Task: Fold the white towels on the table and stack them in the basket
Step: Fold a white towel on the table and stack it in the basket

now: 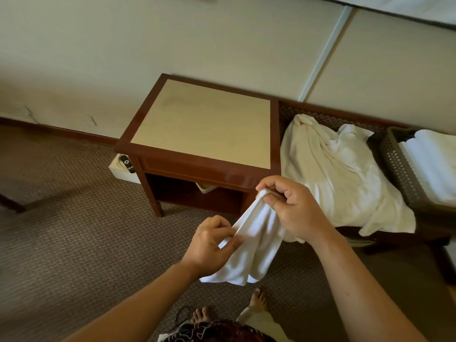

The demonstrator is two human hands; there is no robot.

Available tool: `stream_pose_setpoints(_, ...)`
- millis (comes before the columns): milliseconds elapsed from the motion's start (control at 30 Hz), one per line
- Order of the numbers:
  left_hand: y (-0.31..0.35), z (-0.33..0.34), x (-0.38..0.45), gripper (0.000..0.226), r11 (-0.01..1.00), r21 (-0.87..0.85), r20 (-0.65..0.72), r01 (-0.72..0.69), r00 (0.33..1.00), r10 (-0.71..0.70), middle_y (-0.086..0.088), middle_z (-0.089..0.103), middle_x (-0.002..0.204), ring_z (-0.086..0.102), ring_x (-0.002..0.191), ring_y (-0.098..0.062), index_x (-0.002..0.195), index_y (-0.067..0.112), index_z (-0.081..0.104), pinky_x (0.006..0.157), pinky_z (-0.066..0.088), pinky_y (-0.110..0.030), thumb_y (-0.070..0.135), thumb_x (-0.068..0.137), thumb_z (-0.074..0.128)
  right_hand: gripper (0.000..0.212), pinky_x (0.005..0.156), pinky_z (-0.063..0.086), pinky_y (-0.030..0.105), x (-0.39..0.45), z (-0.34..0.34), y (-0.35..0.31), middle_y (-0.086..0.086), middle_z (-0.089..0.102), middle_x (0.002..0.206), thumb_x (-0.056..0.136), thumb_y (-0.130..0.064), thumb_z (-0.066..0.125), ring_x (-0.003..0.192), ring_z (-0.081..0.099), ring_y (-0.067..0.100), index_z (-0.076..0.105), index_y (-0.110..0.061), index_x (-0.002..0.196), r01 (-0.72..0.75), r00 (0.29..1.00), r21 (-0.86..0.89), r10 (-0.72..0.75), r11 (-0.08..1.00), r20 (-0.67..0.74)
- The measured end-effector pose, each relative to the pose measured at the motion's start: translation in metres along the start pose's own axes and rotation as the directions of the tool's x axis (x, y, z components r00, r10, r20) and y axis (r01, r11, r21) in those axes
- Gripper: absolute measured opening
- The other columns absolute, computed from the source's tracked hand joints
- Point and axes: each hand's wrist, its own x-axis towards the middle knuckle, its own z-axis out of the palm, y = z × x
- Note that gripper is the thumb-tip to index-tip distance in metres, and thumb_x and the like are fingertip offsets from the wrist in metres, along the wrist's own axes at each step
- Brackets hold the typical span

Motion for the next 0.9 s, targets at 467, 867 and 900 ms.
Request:
stream_pose_setpoints(467, -0.034, -0.008, -0.012, 0.021, 0.975, -0.065, 0.083, 0.21, 0.975, -0.205, 0.022, 0.067, 0.103, 0.06, 0.105, -0.001, 0.088, 0.026, 0.077, 0.089, 0.046, -0.023, 0.043, 0.094, 0.068, 0.027, 0.087, 0.053, 0.04, 0.001, 0.013, -0.007, -0.001, 0.071, 0.094, 0.095, -0.004, 0.063, 0.092, 0.066, 0.024, 0.07, -0.028, 0.104, 0.007, 1.0, 0.09, -0.008, 0.996, 0.016)
stream_pose_setpoints(867, -0.066, -0.027, -0.002, 0.021, 0.834, 0.037, 0.284, 0.55, 0.795, -0.537, 0.027, 0.064, 0.097, 0.064, 0.089, -0.011, 0.088, 0.032, 0.075, 0.069, 0.044, -0.025, 0.044, 0.099, 0.062, 0.026, 0.09, 0.053, 0.051, 0.002, 0.014, -0.02, 0.006, 0.075, 0.094, 0.094, 0.004, 0.063, 0.093, 0.07, 0.028, 0.072, -0.018, 0.104, -0.001, 1.0, 0.241, -0.005, 0.97, 0.025)
stream_pose_setpoints(900, -0.073, -0.031, -0.002, 0.018, 0.835, 0.075, 0.264, 0.545, 0.797, -0.544, 0.022, 0.065, 0.099, 0.063, 0.092, -0.012, 0.096, 0.031, 0.074, 0.07, 0.043, -0.024, 0.042, 0.101, 0.061, 0.024, 0.091, 0.054, 0.051, 0.002, 0.01, -0.02, 0.007, 0.075, 0.095, 0.093, 0.003, 0.063, 0.094, 0.071, 0.029, 0.072, -0.016, 0.105, 0.004, 1.0, 0.277, -0.005, 0.961, 0.002)
